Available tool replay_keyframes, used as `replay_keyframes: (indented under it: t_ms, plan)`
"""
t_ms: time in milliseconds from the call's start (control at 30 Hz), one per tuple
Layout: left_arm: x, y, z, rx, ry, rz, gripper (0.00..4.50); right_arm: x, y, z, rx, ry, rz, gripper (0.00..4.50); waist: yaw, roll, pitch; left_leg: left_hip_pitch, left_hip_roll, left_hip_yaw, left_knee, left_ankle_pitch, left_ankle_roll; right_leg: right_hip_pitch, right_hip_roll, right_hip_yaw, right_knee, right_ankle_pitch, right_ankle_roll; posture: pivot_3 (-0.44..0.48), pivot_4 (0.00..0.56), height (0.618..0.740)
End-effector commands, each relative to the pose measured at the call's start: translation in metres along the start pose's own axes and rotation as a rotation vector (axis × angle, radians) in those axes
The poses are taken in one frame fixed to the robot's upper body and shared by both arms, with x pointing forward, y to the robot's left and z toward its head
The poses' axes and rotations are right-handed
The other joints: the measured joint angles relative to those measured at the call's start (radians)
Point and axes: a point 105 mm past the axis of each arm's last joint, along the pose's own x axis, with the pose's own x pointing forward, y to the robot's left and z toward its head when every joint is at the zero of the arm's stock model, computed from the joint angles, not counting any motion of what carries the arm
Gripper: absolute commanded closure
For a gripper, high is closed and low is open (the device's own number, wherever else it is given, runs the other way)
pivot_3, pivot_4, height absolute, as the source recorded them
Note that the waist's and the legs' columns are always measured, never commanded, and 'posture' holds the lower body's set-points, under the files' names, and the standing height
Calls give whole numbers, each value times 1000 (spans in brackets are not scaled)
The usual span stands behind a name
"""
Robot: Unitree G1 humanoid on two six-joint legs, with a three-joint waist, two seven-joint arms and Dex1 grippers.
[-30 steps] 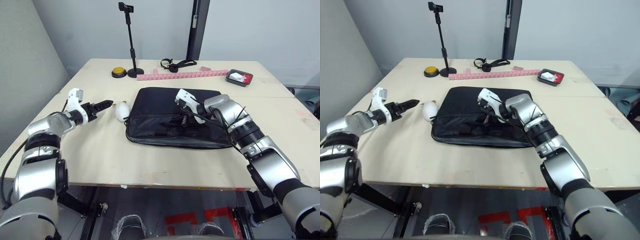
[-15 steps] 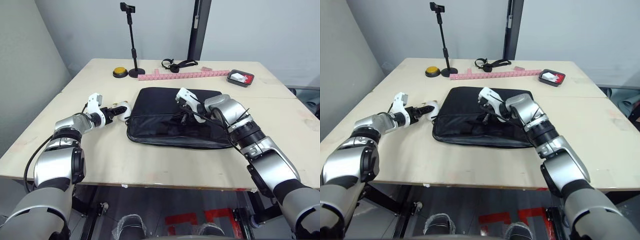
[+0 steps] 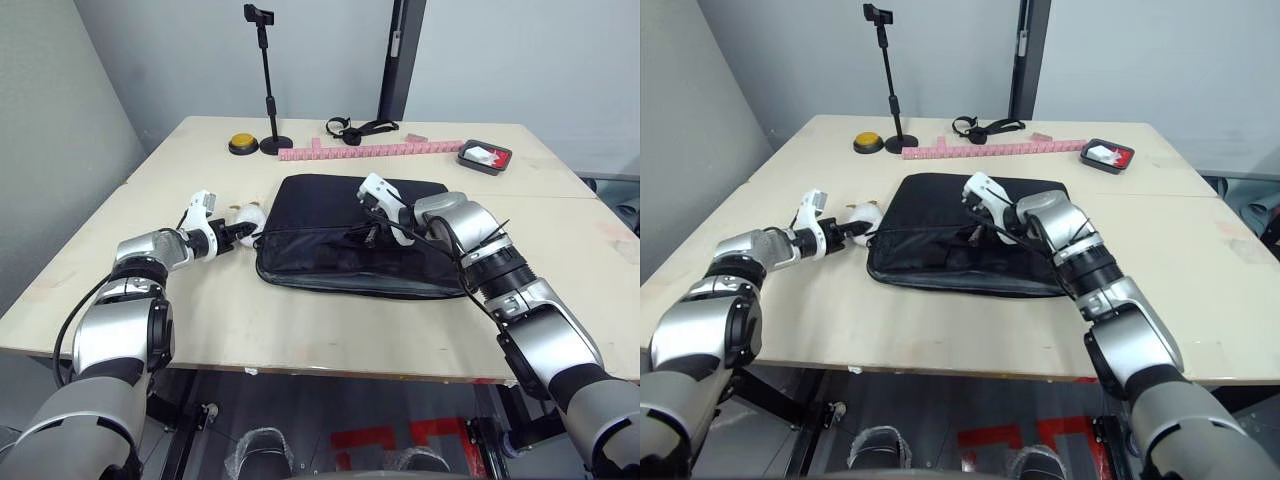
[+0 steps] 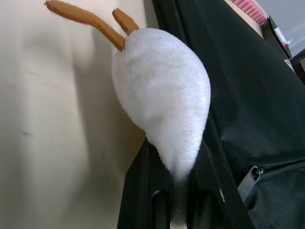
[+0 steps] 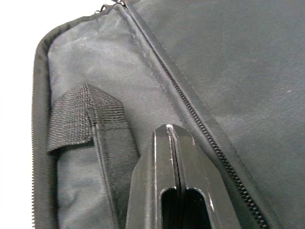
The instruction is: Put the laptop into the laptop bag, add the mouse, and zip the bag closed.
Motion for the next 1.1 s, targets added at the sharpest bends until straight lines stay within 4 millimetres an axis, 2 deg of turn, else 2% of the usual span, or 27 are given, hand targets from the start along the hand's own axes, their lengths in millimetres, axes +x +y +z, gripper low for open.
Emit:
replay_keyframes:
  t_ms: [33, 100, 200, 267, 400, 533, 667, 767, 867, 933, 1000, 1100]
  plan:
    - [-11, -5, 20, 36, -57, -22, 4471, 6, -13, -37, 13, 159, -75, 4500, -1, 0, 0, 1, 0, 0, 0, 0, 0, 1, 0, 0, 0, 0, 0, 0, 150, 740]
    - [-15, -12, 25, 44, -61, -53, 4471, 9, -10, -43, 6, 185, -62, 4500, -2, 0, 0, 4, 0, 0, 0, 0, 0, 4, 0, 0, 0, 0, 0, 0, 150, 740]
    - [-23, -24, 29, 96, -47, -100, 4471, 10, -7, -40, 9, 178, -47, 4500, -2, 0, 0, 14, 0, 0, -1, -3, 3, 14, 0, 0, -2, -1, -1, 0, 150, 740]
    - [-31, -21, 22, 166, -8, -80, 4471, 10, -6, -38, 14, 174, -47, 4500, -3, 0, -1, 15, 0, 0, -1, -4, 4, 16, 0, 0, -2, -1, -1, 0, 150, 740]
    - [-48, -13, 16, 200, 18, -33, 4471, 11, -6, -39, 18, 180, -43, 4500, -7, 0, -1, 16, 0, 0, -2, -4, 4, 16, 0, 0, -2, -1, -1, 0, 150, 740]
    - [-62, -25, 12, 250, 37, -70, 4471, 11, -6, -38, 19, 183, -39, 4500, -10, 0, -1, 15, 0, 0, -2, -4, 4, 15, 0, 0, -2, -1, -1, 0, 150, 740]
    - [-77, -40, 3, 306, 66, -131, 4471, 11, -6, -38, 11, 192, -33, 4500, -14, 0, -2, 15, 0, 0, -2, -4, 4, 15, 0, -1, -2, -1, -2, 0, 150, 740]
    - [-88, -48, -17, 443, 172, -162, 4471, 11, -6, -37, 7, 195, -31, 4500, -19, 1, -2, 15, 0, 0, -3, -4, 4, 15, 0, -1, -2, -2, -3, 0, 150, 740]
    - [-99, -31, -31, 613, 285, -89, 4471, 12, -6, -36, 4, 195, -27, 4500, -20, 1, -2, 15, 0, 0, -5, -4, 4, 14, 0, -1, -3, -2, -3, 0, 150, 740]
    - [-104, -20, -27, 645, 302, -50, 4471, 12, -5, -37, -3, 202, -22, 4500, -19, 1, -2, 15, 0, 0, -6, -4, 4, 14, 0, -2, -3, -3, -3, 0, 150, 740]
    - [-109, -38, -16, 682, 264, -139, 4471, 13, -5, -37, -7, 210, -21, 4500, -21, 1, -2, 15, 0, 0, -5, -4, 4, 14, 0, -2, -3, -3, -3, 0, 150, 740]
    - [-116, -71, -26, 735, 259, -328, 4471, 14, -5, -35, -9, 214, -18, 4500, -24, 1, -2, 15, 0, 0, -5, -4, 4, 14, 0, -2, -3, -3, -3, 0, 150, 740]
